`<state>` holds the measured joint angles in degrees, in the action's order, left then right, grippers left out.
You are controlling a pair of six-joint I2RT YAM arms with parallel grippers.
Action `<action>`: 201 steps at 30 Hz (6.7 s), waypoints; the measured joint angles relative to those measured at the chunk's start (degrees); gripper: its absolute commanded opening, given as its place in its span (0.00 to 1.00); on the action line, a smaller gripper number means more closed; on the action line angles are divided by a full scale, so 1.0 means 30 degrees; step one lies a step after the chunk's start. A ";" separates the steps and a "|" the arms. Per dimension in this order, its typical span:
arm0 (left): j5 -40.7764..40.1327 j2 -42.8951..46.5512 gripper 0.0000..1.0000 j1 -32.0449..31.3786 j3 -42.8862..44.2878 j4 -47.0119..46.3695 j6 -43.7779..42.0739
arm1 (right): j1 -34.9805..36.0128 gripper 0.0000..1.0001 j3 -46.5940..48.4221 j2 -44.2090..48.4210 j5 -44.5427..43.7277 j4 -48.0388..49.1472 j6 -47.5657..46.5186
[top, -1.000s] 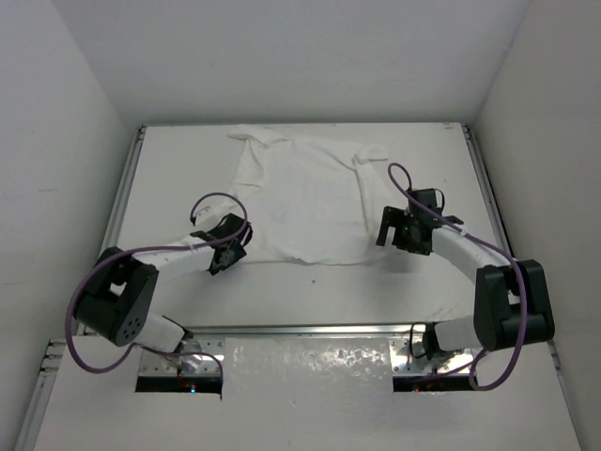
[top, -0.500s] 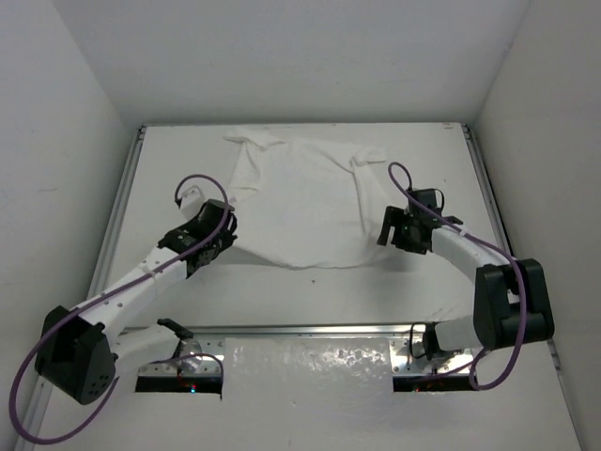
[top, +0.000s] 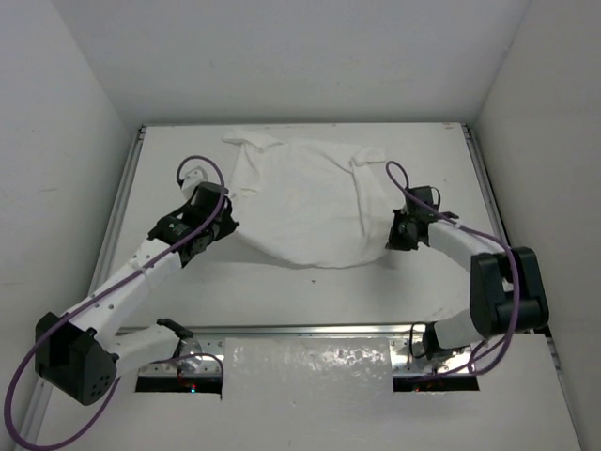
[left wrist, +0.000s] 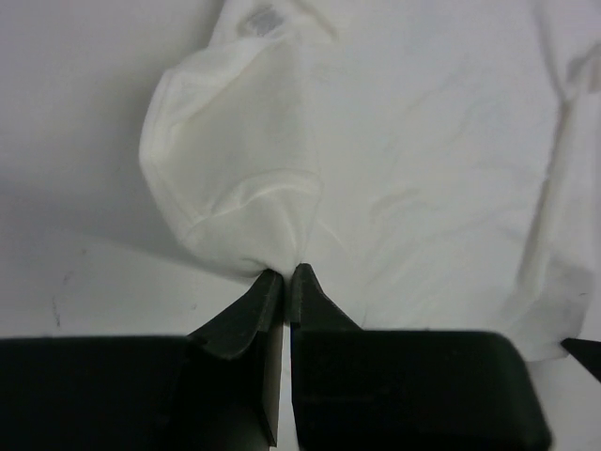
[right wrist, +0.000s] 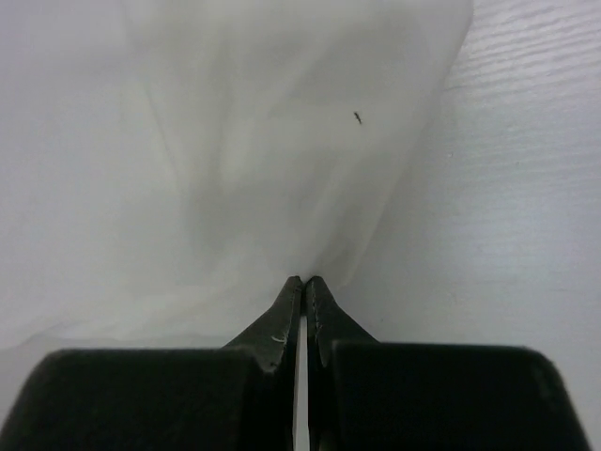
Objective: Fold and stack the t-shirts
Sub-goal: Flatten out the tshirt
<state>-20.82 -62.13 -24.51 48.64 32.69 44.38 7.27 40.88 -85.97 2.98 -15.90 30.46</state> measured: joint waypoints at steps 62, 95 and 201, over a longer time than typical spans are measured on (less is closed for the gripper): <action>0.8393 -0.0721 0.00 0.0233 1.6007 0.1909 -0.2353 | 1.7529 0.72 -0.2594 0.3424 -0.0787 0.7701 -0.1188; 0.4357 -0.0685 0.00 0.0240 1.4994 0.1698 -0.2215 | 2.0910 0.47 0.6528 -0.7810 -1.2131 0.2929 0.6353; 0.2047 -1.3945 0.00 0.5166 1.1118 -0.9741 -0.2412 | 0.0058 0.00 1.5023 -0.7883 -0.2594 0.2841 -0.8233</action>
<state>-14.68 -103.96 -9.02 82.00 3.46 37.15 7.44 85.95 -109.62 -4.80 -7.38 5.76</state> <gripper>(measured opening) 0.025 0.002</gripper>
